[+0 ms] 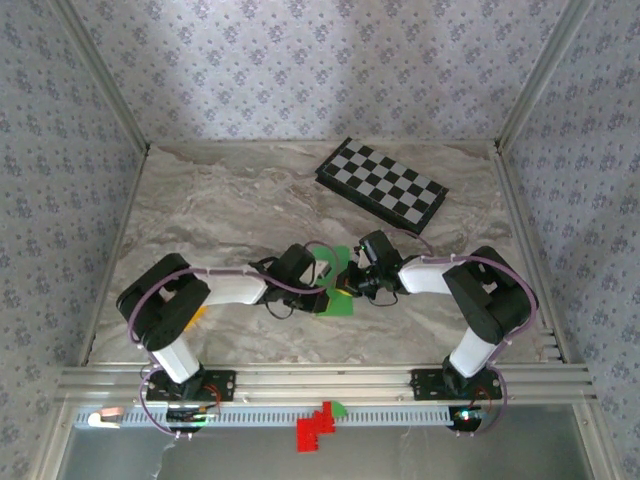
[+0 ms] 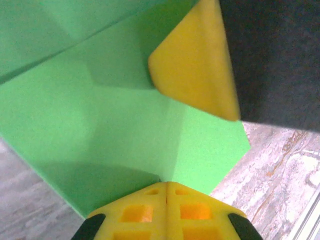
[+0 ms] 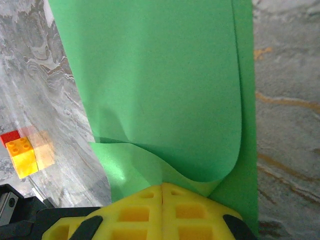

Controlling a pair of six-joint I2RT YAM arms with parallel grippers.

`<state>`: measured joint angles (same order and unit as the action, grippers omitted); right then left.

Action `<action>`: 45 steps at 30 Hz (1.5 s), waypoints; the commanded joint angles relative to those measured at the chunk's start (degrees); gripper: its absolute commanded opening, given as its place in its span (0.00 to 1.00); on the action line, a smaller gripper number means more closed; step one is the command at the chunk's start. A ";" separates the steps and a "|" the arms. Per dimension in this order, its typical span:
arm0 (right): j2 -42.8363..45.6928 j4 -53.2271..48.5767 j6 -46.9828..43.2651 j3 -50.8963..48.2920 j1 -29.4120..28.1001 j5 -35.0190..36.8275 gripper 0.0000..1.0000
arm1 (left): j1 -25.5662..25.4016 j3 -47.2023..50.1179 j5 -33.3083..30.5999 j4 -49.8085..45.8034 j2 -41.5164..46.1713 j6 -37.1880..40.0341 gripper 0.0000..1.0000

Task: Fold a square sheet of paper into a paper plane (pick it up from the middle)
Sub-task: Fold the triangle a second time at the center of the table.

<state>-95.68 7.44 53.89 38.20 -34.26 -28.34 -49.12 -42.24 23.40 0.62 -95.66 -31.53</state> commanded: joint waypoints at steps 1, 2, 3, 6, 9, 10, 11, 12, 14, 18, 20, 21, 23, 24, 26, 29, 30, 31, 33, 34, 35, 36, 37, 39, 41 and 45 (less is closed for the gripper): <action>-2.67 -10.04 -1.32 -1.28 0.59 5.22 0.00 | -0.38 3.34 1.40 -5.18 1.15 -1.11 0.00; -2.72 -10.14 -1.41 -1.20 0.59 5.31 0.00 | -0.44 3.90 1.52 -5.13 1.34 -1.29 0.00; -2.67 -10.37 -1.48 -1.12 0.60 5.31 0.00 | -0.36 4.55 1.57 -5.02 1.67 -1.49 0.00; -2.74 -10.69 -1.62 -1.02 0.51 5.49 0.00 | -0.52 6.55 1.65 -5.02 3.20 -2.21 0.00; -2.84 -10.95 -1.72 -0.86 0.41 5.49 0.00 | -0.93 7.98 1.47 -6.07 4.99 -2.39 0.00; -2.92 -11.11 -1.83 -0.80 0.38 5.49 0.00 | -1.05 8.41 1.53 -6.66 5.66 -2.33 0.00; -3.00 -11.06 -1.91 -0.67 0.42 5.51 0.00 | -0.99 8.78 1.58 -7.08 6.33 -2.38 0.00; -3.10 -11.19 -2.03 -0.58 0.35 5.36 0.00 | -1.03 9.22 1.65 -7.52 7.35 -2.46 0.00; -3.11 -11.06 -2.25 -0.49 0.30 5.22 0.00 | -0.66 9.87 1.73 -7.79 10.12 -2.55 0.00; -3.29 -11.14 -2.70 -0.14 -0.10 4.92 0.00 | 1.87 7.76 3.26 -6.62 14.80 -3.91 0.00; -3.37 -10.66 -2.63 -0.14 -0.27 4.74 0.00 | 2.45 5.35 2.88 -5.65 14.69 -4.49 0.00; -3.46 -10.51 -2.60 -0.14 -0.28 4.57 0.00 | 2.68 3.94 2.26 -5.59 13.89 -4.74 0.00; -3.57 -10.31 -2.57 -0.21 -0.33 4.37 0.00 | 3.11 1.82 1.55 -4.10 11.78 -5.46 0.00; -3.64 -10.26 -2.64 -0.14 -0.28 4.18 0.00 | 3.25 0.28 0.59 -4.17 10.35 -5.63 0.00; -3.65 -10.24 -2.73 -0.05 -0.20 4.03 0.00 | 3.46 -2.28 -0.20 -4.48 7.20 -5.56 0.00; -3.55 -10.33 -2.82 0.17 -0.13 3.73 0.00 | 3.33 -4.22 1.38 -2.94 3.36 -6.12 0.00; -3.56 -10.31 -2.85 0.28 -0.10 3.58 0.00 | 3.14 -4.77 1.56 -2.97 2.21 -6.13 0.00; -3.55 -10.27 -2.91 0.30 -0.02 3.55 0.00 | 3.00 -5.13 1.70 -3.08 1.22 -5.88 0.00; -3.51 -10.17 -2.90 0.39 -0.01 3.55 0.00 | 2.92 -5.33 1.78 -2.93 -0.23 -5.74 0.00; -3.55 -10.05 -2.91 0.47 0.07 3.47 0.00 | 2.90 -5.29 1.83 -2.78 -0.86 -5.74 0.00; -3.64 -9.94 -2.87 0.54 0.07 3.38 0.00 | 2.89 -5.24 1.75 -2.86 -1.33 -5.68 0.00; -3.66 -9.97 -2.89 0.65 0.07 3.29 0.00 | 2.95 -5.06 1.59 -2.91 -1.69 -5.60 0.00; -3.65 -9.88 -3.00 0.84 0.08 3.12 0.00 | 2.99 -4.68 1.11 -2.91 -1.97 -5.56 0.00; -3.63 -9.52 -3.20 1.36 0.16 2.65 0.00 | 3.19 -3.88 0.05 -3.21 -2.55 -5.42 0.00; -3.45 -8.12 -3.35 2.17 0.42 1.38 0.00 | 3.55 -3.00 -0.51 -3.09 -3.19 -5.37 0.00; -1.18 -6.23 -3.61 3.80 0.43 -0.90 0.01 | 3.80 -1.22 -1.75 -3.26 -3.66 -5.22 0.00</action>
<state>-96.71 4.14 51.57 40.84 -34.20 -29.65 -45.74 -45.36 23.70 -1.04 -98.04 -36.75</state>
